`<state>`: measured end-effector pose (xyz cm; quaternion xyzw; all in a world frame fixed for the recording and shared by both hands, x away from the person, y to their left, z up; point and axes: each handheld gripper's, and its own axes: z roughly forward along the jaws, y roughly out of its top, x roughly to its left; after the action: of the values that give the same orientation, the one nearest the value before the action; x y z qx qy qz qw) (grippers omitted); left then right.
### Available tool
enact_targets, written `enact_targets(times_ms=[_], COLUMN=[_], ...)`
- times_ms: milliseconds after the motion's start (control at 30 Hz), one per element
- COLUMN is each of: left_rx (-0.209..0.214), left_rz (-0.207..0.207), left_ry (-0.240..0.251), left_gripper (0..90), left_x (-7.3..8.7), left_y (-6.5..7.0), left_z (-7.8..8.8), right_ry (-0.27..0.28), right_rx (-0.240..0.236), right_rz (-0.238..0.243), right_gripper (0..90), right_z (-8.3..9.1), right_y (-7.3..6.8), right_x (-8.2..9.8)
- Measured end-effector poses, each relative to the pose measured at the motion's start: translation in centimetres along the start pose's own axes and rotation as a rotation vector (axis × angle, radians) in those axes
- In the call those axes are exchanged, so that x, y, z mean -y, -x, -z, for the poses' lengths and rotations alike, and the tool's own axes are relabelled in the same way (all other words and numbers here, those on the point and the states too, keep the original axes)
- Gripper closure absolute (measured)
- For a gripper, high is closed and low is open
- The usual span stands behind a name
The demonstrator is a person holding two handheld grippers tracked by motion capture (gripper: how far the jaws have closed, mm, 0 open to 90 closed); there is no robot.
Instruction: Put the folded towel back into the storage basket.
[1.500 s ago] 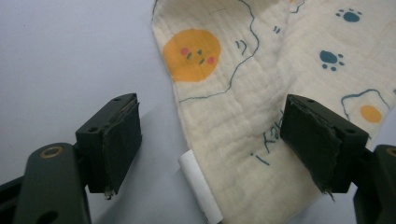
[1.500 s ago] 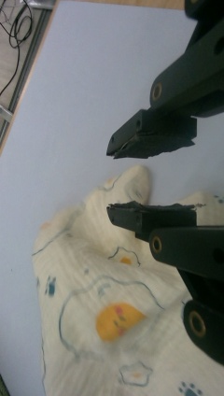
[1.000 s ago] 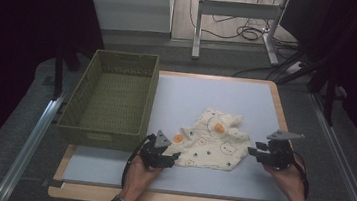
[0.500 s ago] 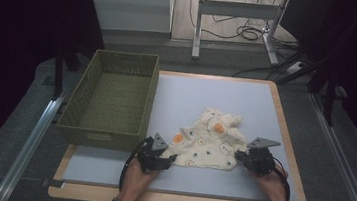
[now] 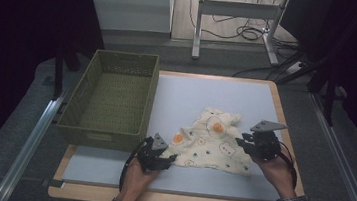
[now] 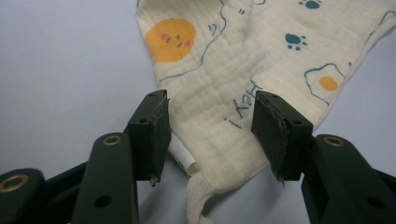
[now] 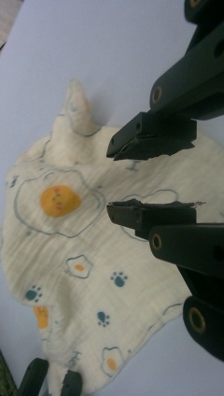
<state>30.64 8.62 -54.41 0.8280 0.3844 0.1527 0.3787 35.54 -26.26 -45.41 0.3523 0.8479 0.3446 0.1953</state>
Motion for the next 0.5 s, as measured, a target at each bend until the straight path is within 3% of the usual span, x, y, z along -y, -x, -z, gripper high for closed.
enact_targets(times_ms=[167, 267, 500], left_rx=[-0.003, 0.004, 0.017], left_rz=[0.006, 0.006, 0.012], left_ry=[-0.005, 0.025, 0.038], left_gripper=[42.4, 37.9, 50.4], left_x=[0.0, 0.1, -0.1], left_y=[-0.1, 0.0, -0.3], left_z=[0.0, 0.2, 1.7], right_ry=[-0.021, -0.032, -0.069], right_rx=[-0.014, -0.029, -0.066], right_rz=[-0.056, -0.068, -0.073], right_gripper=[64.4, 63.6, 61.4], right_z=[0.9, 1.0, 0.9], right_y=[0.6, 0.4, -1.1], right_x=[2.8, 4.2, 7.8])
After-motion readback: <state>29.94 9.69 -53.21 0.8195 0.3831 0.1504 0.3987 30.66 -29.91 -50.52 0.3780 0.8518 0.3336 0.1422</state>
